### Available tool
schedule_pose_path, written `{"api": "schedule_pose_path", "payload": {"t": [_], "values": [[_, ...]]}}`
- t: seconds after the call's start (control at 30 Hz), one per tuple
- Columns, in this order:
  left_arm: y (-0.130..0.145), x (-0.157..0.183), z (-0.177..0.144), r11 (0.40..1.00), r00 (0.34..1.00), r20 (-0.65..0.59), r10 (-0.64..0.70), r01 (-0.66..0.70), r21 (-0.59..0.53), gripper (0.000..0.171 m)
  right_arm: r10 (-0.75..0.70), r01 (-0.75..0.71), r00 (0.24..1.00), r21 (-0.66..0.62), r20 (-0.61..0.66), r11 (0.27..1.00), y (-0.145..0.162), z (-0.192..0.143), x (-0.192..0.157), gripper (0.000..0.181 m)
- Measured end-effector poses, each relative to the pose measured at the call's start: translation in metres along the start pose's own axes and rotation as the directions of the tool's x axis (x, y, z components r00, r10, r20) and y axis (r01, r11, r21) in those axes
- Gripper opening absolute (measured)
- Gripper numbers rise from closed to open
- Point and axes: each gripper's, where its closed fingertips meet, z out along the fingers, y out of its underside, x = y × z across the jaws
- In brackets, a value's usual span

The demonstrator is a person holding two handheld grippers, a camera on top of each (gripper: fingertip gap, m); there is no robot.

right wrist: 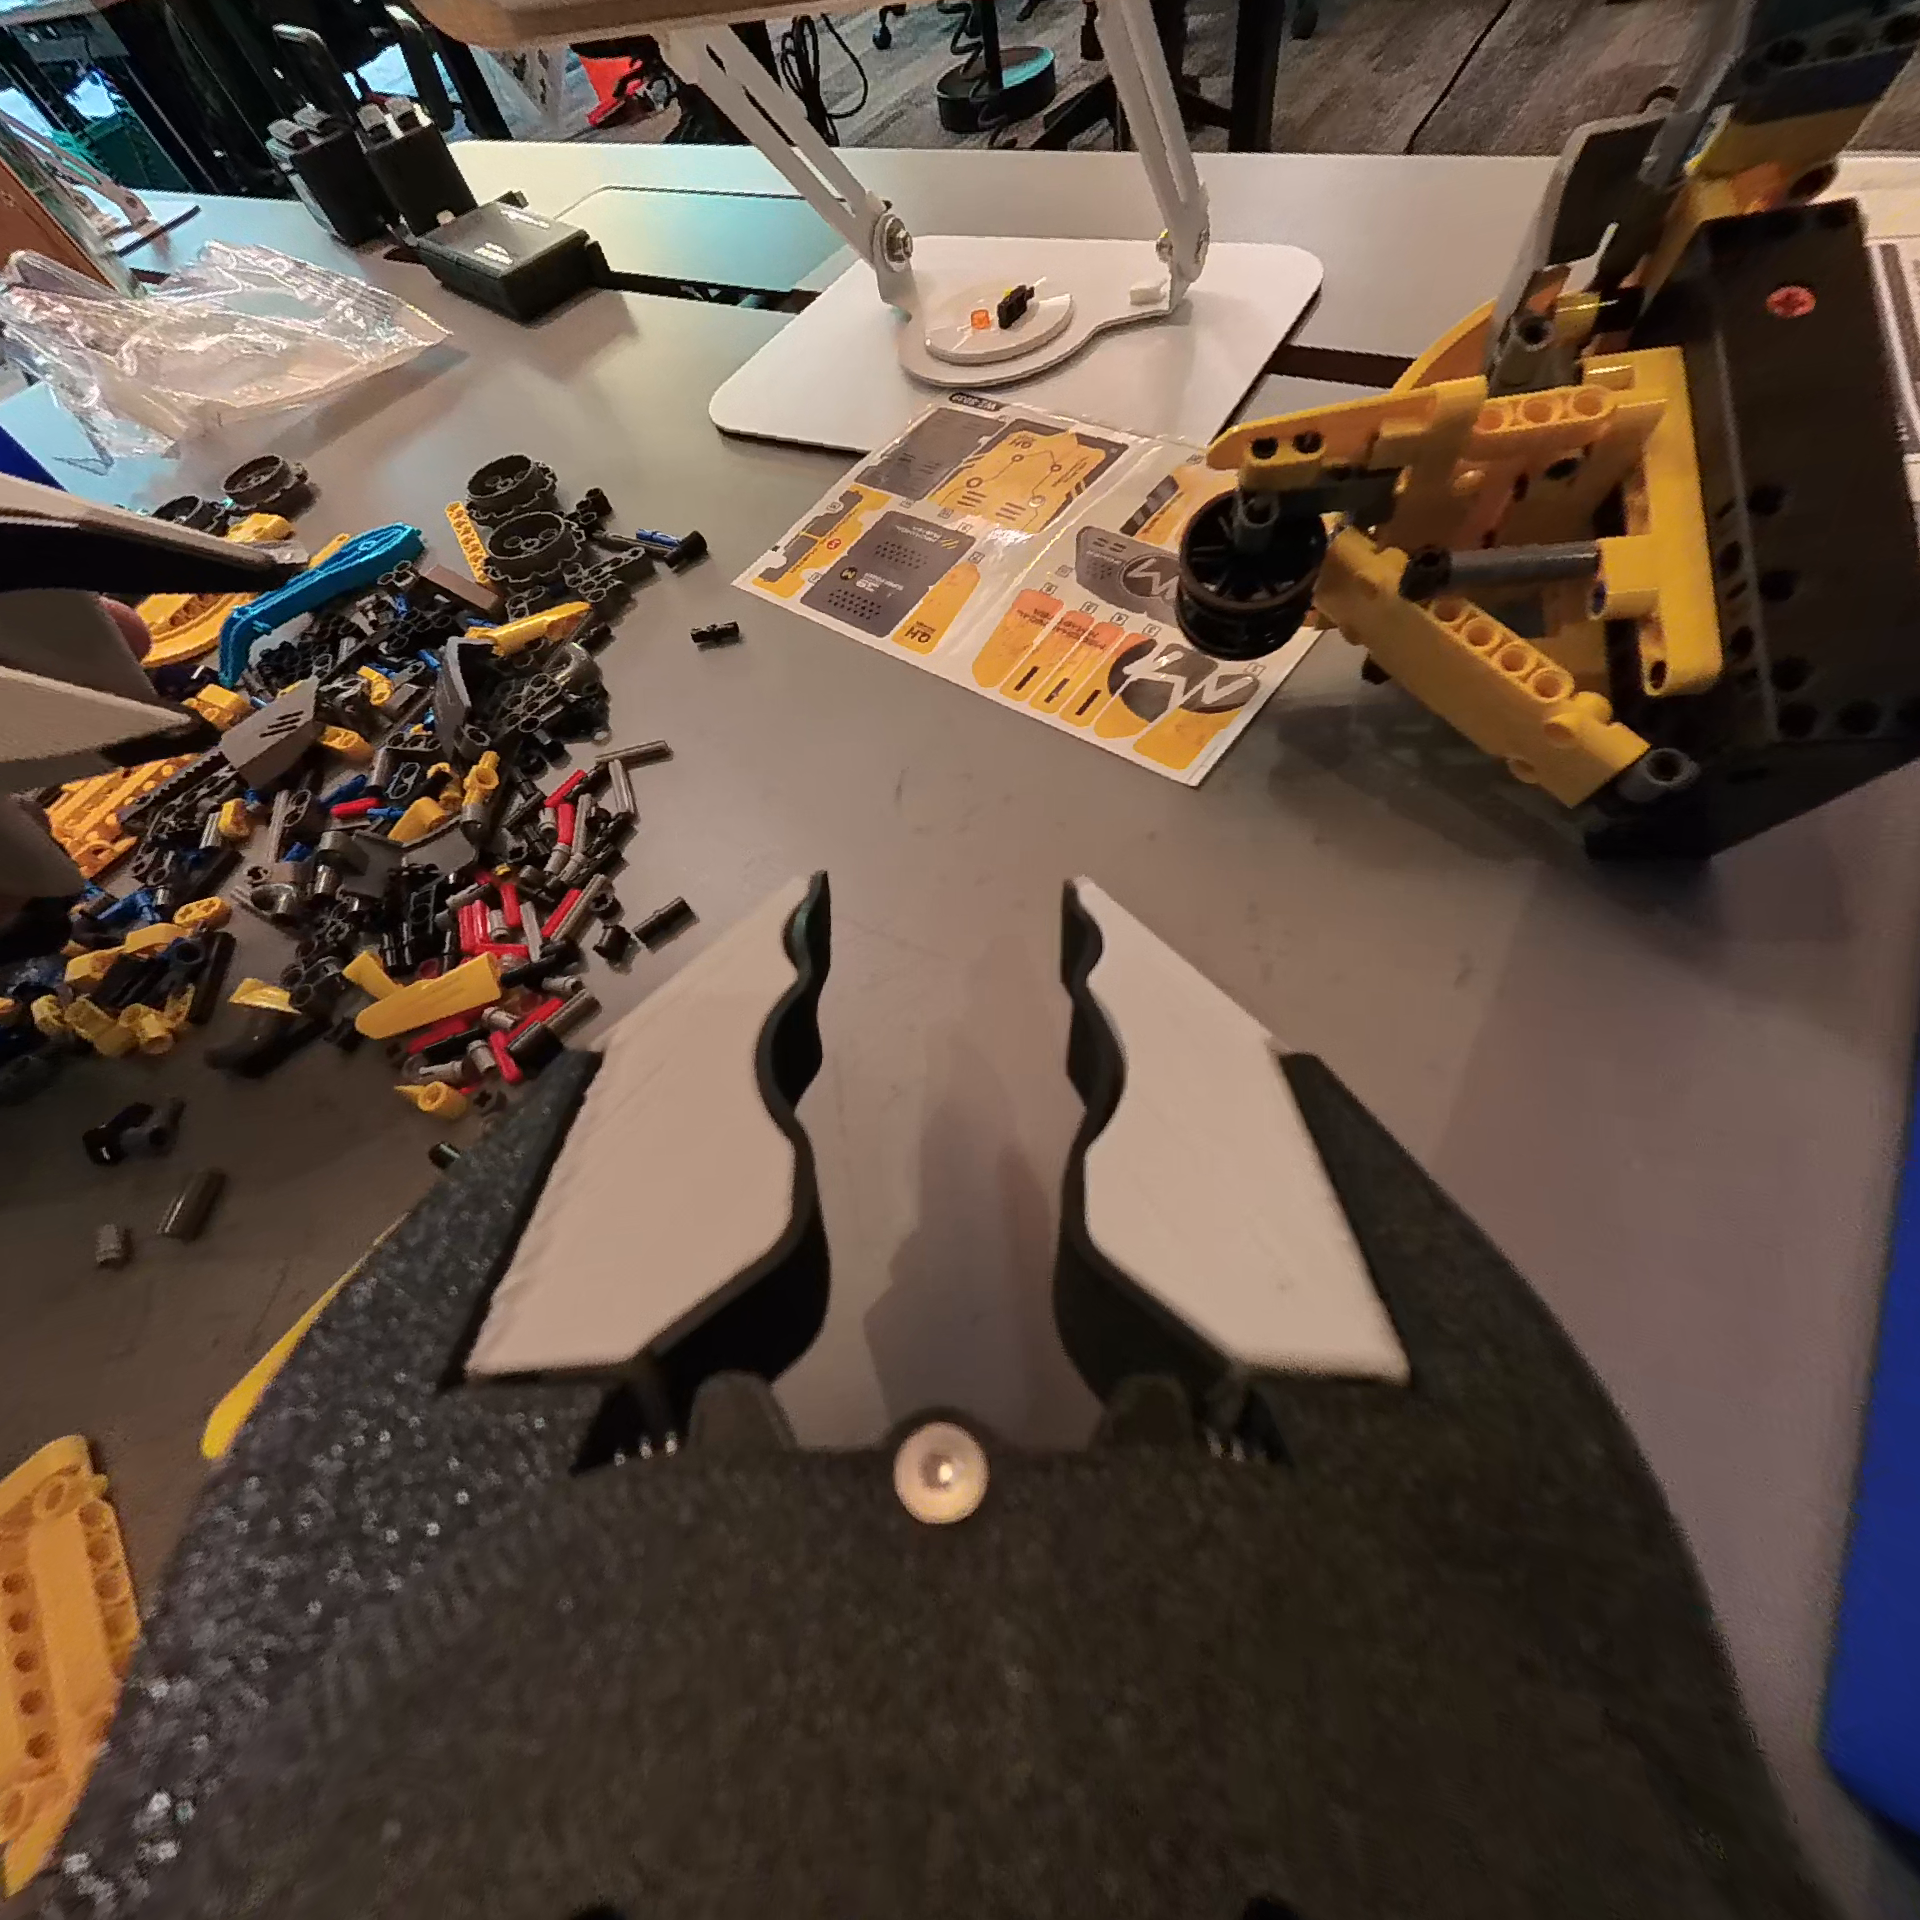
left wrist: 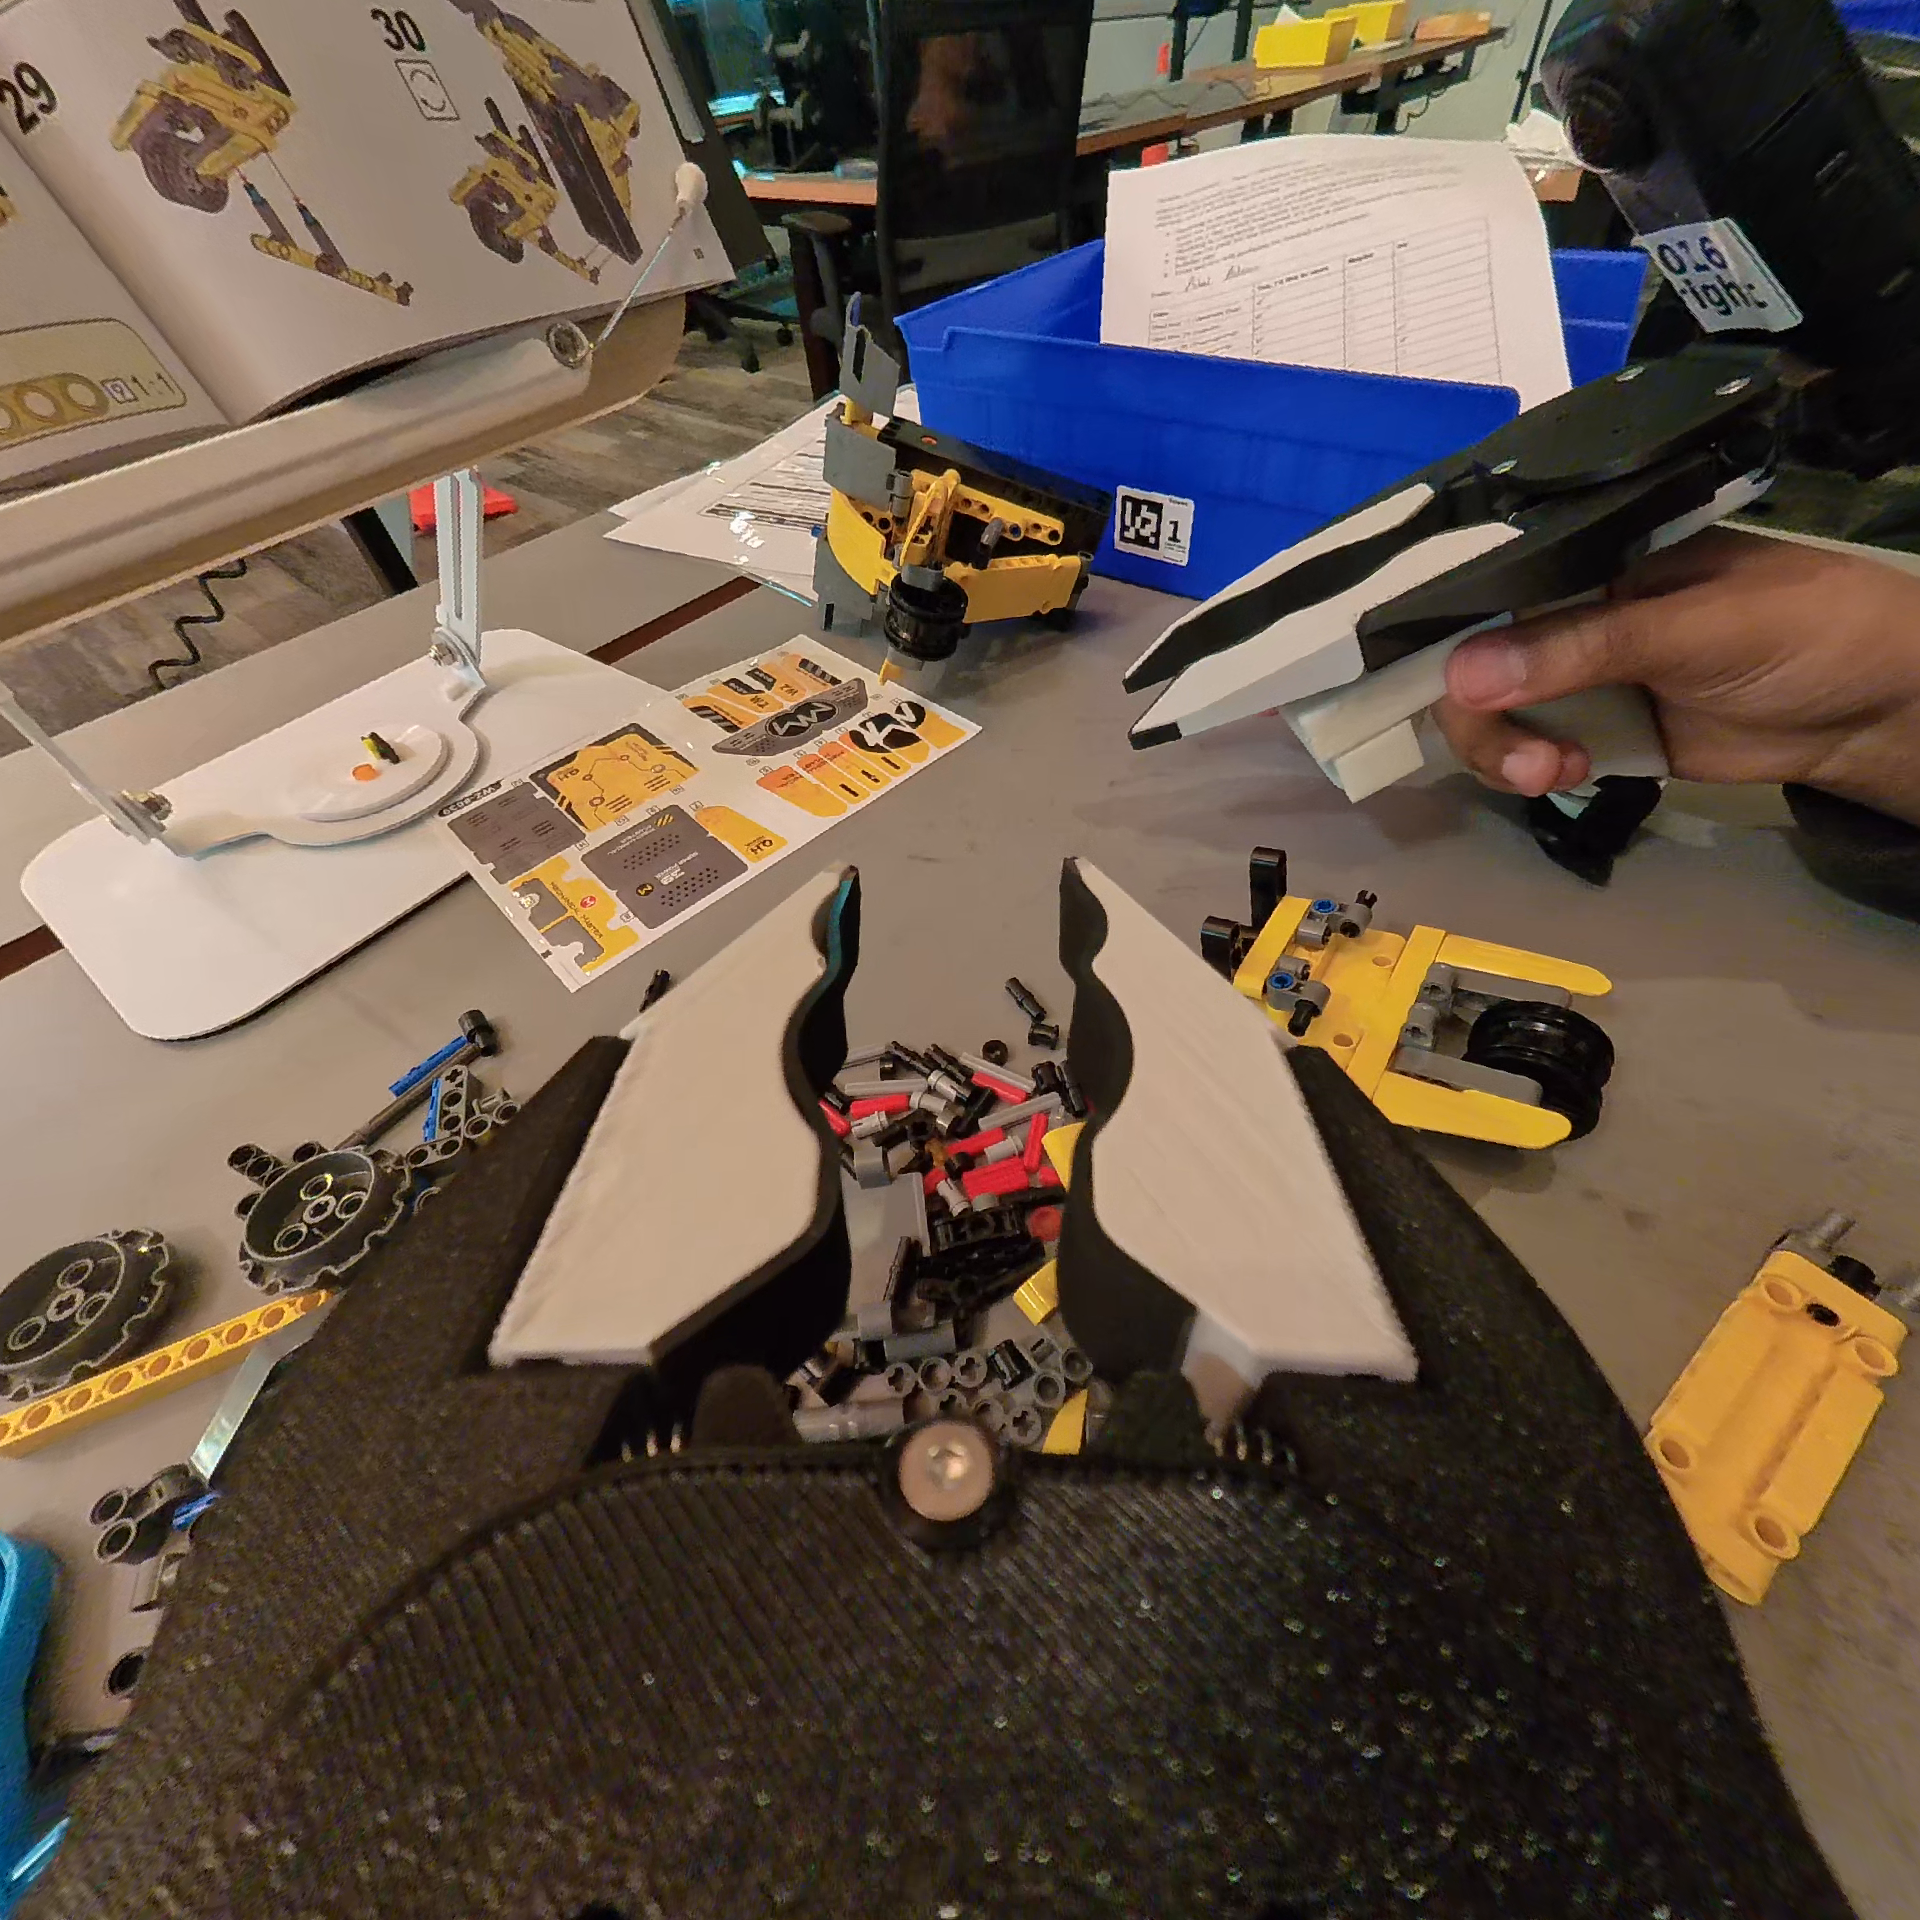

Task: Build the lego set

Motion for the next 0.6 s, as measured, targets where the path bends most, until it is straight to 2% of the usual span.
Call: {"api": "schedule_pose_path", "payload": {"t": [0.3, 0.6], "values": [[0.0007, 0.0006, 0.0004, 1.0, 1.0, -0.002, 0.003, -0.003, -0.003, 0.037, 0.027, -0.027, 0.999, 0.002, -0.027, 1.0, -0.0002, -0.0002, 0.0063, 0.053], [0.0006, 0.0009, 0.0002, 1.0, 1.0, -0.004, 0.003, -0.003, -0.002, 0.037, 0.029, -0.029, 0.999, 0.001, -0.028, 1.0, -0.0001, -0.0001, 0.0067, 0.054]]}}
